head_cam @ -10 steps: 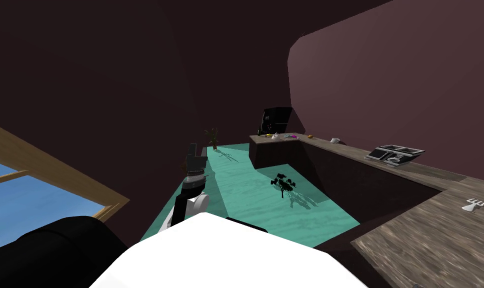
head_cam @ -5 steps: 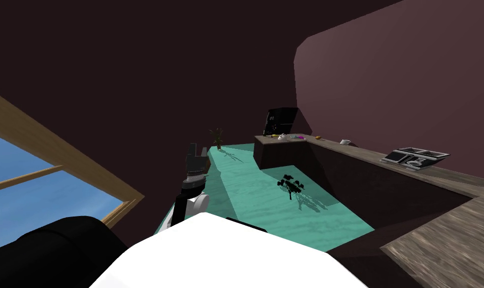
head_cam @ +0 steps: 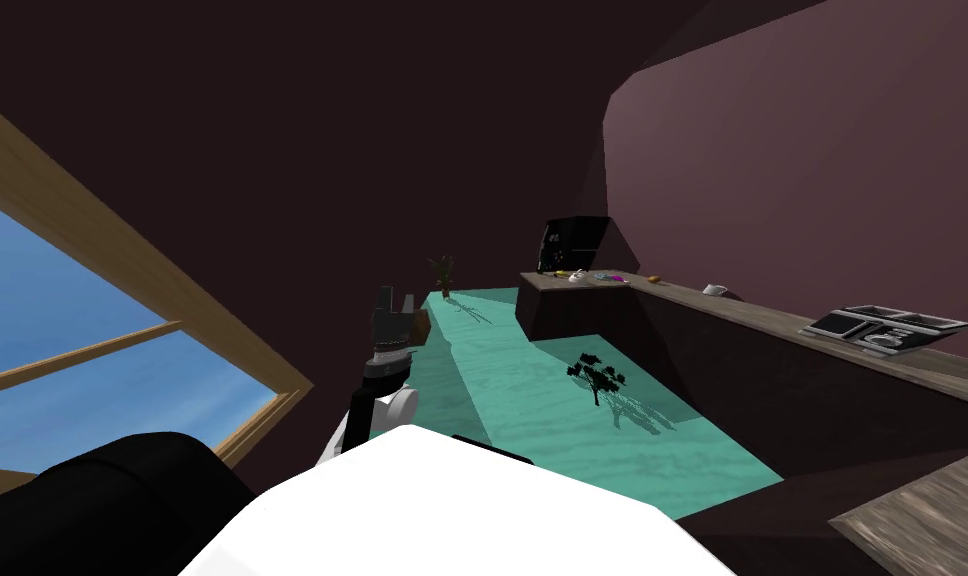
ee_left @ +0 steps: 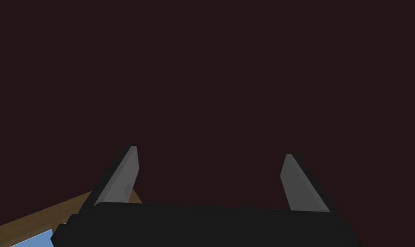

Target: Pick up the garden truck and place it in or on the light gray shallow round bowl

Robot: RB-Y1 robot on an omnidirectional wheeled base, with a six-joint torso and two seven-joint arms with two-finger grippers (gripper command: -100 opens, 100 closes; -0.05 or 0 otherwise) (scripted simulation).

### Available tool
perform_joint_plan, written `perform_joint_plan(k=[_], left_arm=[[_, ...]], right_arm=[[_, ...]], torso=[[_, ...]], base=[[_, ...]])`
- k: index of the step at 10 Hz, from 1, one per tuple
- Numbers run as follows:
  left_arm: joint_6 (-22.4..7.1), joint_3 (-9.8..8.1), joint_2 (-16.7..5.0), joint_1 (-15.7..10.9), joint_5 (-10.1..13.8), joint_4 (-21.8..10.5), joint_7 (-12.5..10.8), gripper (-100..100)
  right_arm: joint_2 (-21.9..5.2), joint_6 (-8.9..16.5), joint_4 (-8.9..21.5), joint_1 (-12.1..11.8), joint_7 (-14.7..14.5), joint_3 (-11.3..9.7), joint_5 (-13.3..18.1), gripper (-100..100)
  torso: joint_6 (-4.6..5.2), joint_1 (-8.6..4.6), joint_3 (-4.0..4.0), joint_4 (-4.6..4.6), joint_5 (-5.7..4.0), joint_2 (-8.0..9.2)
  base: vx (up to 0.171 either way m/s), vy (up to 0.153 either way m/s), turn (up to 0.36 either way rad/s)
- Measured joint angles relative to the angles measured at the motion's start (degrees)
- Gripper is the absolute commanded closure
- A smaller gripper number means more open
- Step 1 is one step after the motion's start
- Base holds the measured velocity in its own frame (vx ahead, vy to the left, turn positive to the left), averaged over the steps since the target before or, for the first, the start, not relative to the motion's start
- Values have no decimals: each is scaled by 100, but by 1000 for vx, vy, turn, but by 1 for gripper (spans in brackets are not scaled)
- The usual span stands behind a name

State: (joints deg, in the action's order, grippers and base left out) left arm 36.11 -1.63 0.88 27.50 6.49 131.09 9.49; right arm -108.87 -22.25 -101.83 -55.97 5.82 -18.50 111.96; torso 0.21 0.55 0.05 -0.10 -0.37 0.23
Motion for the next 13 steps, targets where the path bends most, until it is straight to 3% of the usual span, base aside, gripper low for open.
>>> perform_joint_plan(k=[2, 3, 4, 5, 7, 8, 10, 11, 13], left_arm=[[0, -1, -1, 0, 0, 0, 0, 0], [0, -2, -2, 0, 0, 0, 0, 0], [0, -2, -2, 0, 0, 0, 0, 0], [0, -2, -2, 0, 0, 0, 0, 0], [0, -2, -2, 0, 0, 0, 0, 0], [0, -2, -2, 0, 0, 0, 0, 0], [0, -2, -2, 0, 0, -1, 0, 0], [0, -3, -3, 1, 0, 0, 0, 0], [0, -3, -3, 0, 0, 0, 0, 0]], right_arm=[[-79, 43, 229, -21, 210, -48, 73, 100], [-55, 30, 429, 41, 145, -18, -47, 100], [-61, 12, 470, 54, 205, -12, 44, 100], [160, -128, 685, 200, 50, 84, -2, 100], [-43, -30, 699, 146, 271, 40, 92, 100], [-295, 179, 684, 64, 609, -27, 210, 100], [-62, 41, 881, 224, 420, 95, 148, 100], [-92, 58, 996, 291, 325, 131, 44, 100], [-93, 172, 1176, 411, 409, 209, 131, 100]], torso=[[-2, -57, -1, 1, -8, -2], [-1, -82, 1, 3, -16, 0], [2, -84, 1, 2, -23, -2], [4, -105, 7, 6, -23, 8], [2, -80, 4, 5, -26, 2], [4, -89, 8, 7, -17, 10], [2, -91, 9, 9, -28, 8], [5, -118, 10, 11, -22, 10], [6, -145, 24, 17, -38, 33]], base=[[-40, -40, 34], [-27, -61, 11], [-54, -101, -31], [-54, -89, -8], [-40, -55, -33], [-67, -102, -25], [-31, -103, -51], [-59, -196, -86], [-91, -163, -57]])
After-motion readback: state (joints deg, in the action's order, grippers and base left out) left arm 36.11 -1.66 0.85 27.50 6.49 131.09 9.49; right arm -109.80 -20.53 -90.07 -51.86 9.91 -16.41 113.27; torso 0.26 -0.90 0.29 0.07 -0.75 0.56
